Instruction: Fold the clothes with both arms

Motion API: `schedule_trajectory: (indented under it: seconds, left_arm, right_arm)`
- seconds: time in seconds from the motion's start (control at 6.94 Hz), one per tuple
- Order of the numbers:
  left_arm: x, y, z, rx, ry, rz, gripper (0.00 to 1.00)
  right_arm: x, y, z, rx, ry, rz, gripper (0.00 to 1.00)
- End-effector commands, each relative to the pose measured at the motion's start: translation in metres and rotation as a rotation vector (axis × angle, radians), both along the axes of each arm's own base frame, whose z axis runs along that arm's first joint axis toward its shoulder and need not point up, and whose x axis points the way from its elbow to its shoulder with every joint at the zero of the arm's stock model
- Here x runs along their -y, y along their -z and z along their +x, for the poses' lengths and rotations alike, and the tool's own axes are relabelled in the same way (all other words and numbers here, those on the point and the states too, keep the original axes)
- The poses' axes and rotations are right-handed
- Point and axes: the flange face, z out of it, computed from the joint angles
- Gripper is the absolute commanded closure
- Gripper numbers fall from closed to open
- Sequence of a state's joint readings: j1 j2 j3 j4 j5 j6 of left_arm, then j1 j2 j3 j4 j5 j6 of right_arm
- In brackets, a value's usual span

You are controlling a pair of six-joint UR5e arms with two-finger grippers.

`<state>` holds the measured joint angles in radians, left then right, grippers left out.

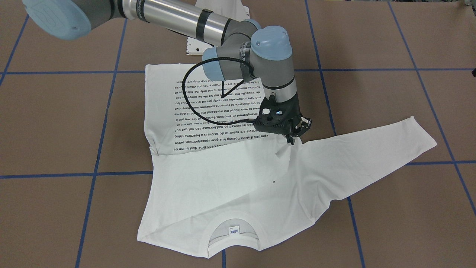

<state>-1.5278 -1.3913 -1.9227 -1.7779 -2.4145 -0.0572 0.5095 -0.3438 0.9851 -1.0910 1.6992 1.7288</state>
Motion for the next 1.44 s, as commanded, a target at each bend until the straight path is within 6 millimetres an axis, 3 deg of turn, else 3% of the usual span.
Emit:
schedule_trajectory:
  seconds: [0.0, 0.43, 0.58, 0.72, 0.86, 1.01, 1.15, 1.3]
  left_arm:
    - [0.000, 0.000, 0.000, 0.000, 0.001, -0.001, 0.00]
    - [0.000, -0.001, 0.002, 0.000, -0.004, -0.005, 0.00]
    - [0.004, -0.010, 0.020, 0.004, -0.045, -0.020, 0.00]
    - [0.010, -0.019, 0.031, 0.003, -0.069, -0.011, 0.00]
    - [0.016, -0.054, 0.033, 0.001, -0.058, -0.058, 0.00]
    - [0.045, -0.075, 0.058, -0.020, -0.045, -0.096, 0.00]
    - [0.059, -0.095, 0.092, -0.036, -0.043, -0.145, 0.00]
    - [0.063, -0.127, 0.108, -0.038, -0.048, -0.167, 0.03]
  right_arm:
    - [0.001, -0.005, -0.005, -0.001, -0.017, 0.011, 0.02]
    - [0.001, 0.000, -0.002, 0.008, -0.026, 0.005, 0.01]
    - [0.009, -0.022, 0.008, -0.003, -0.041, -0.015, 0.01]
    - [0.017, -0.077, 0.048, 0.001, -0.039, -0.034, 0.01]
    - [0.030, -0.123, 0.107, 0.005, 0.001, -0.085, 0.01]
    - [0.044, -0.147, 0.166, -0.011, 0.025, -0.142, 0.01]
    - [0.022, -0.182, 0.219, -0.028, 0.057, -0.092, 0.01]
    - [0.000, -0.221, 0.269, -0.055, 0.092, -0.024, 0.01]
